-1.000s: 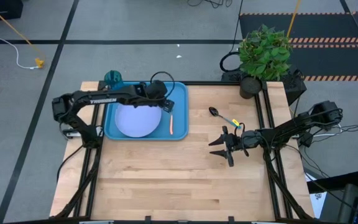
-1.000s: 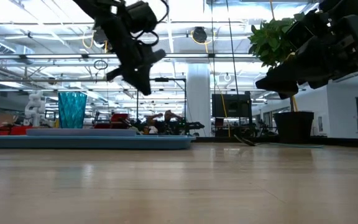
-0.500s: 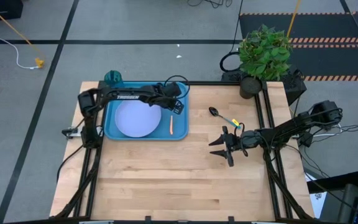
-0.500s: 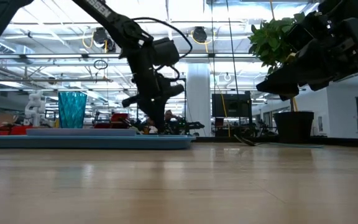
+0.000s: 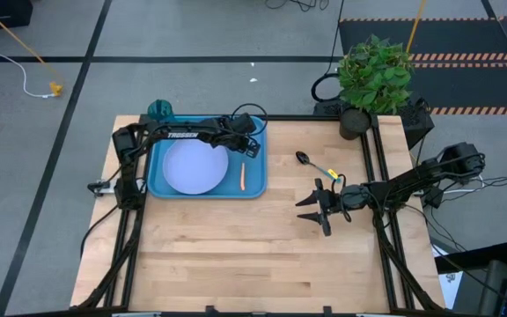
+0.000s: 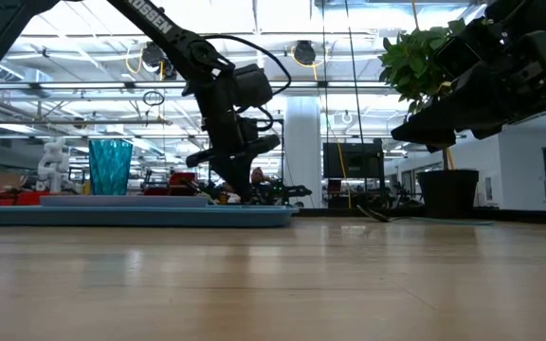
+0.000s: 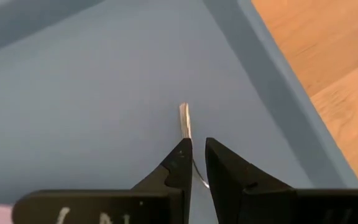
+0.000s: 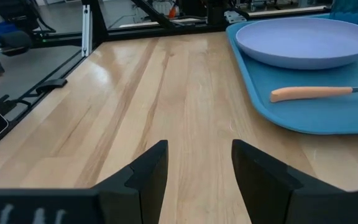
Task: Pick and place plate/cup/fork/spoon on tray
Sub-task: Put the orange fork on the blue tray to the right of the violet plate
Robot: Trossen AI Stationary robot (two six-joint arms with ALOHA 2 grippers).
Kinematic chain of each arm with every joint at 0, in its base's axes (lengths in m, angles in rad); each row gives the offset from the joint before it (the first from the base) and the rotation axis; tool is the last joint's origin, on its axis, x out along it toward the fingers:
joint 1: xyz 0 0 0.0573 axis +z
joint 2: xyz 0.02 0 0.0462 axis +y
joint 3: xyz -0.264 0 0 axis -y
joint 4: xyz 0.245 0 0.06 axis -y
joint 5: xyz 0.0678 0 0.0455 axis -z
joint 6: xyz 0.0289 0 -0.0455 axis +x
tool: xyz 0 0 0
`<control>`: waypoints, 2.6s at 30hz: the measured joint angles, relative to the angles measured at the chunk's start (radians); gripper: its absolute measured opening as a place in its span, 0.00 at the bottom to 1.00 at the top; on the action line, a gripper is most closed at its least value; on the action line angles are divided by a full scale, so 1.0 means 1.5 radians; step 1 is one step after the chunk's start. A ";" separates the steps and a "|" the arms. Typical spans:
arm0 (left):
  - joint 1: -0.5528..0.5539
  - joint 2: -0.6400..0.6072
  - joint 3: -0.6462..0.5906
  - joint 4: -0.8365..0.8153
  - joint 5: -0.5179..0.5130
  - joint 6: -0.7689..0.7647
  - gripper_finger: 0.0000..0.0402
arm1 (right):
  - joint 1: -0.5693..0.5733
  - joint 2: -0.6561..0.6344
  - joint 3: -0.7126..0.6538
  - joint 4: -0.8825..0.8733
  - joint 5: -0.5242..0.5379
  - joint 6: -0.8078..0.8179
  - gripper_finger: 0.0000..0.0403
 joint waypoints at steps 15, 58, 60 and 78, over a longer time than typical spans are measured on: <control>0.004 0.011 0.000 0.038 0.018 0.010 0.12 | 0.000 0.000 0.000 -0.001 0.000 0.002 0.42; 0.041 0.036 -0.001 0.042 0.067 0.103 0.02 | 0.000 0.000 0.000 0.006 0.000 -0.003 0.42; 0.043 0.036 -0.001 0.042 0.076 0.114 0.01 | 0.000 0.000 0.000 0.006 0.000 -0.008 0.42; 0.043 0.036 -0.001 0.055 0.067 0.099 0.30 | 0.000 0.000 0.000 -0.008 -0.002 -0.015 0.42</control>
